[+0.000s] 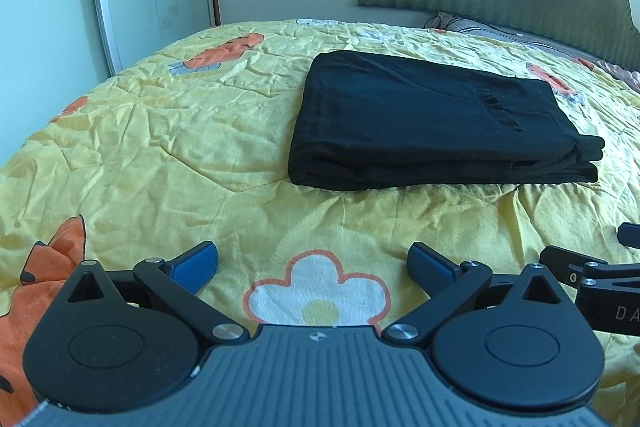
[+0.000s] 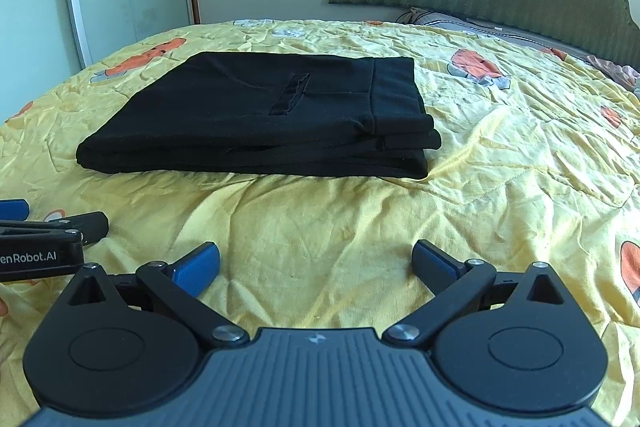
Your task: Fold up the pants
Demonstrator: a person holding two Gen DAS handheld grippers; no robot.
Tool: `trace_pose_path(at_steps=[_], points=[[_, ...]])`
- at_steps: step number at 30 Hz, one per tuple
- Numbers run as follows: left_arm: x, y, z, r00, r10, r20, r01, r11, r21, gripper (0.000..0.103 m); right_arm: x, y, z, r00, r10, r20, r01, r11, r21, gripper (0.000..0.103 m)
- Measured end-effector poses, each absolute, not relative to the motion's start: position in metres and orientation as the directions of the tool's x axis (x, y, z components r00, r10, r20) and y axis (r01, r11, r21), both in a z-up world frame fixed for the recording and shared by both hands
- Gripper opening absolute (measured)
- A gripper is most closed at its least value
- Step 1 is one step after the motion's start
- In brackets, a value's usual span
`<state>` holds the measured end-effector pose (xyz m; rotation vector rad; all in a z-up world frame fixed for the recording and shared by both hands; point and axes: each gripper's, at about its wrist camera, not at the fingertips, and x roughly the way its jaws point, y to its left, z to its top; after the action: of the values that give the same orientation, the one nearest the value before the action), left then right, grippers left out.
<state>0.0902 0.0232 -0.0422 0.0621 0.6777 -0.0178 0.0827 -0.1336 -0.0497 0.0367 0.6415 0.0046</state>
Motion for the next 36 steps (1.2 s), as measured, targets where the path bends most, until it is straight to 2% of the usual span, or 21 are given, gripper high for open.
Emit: trace_pose_path(at_steps=[36], points=[[0.0896, 0.0234, -0.0425, 0.778, -0.001, -0.628, 0.037, 0.998, 0.044, 0.103, 0.0826, -0.1326, -0.0501, 0.802, 0.011, -0.598, 0.011, 0.999, 0.034, 0.103]])
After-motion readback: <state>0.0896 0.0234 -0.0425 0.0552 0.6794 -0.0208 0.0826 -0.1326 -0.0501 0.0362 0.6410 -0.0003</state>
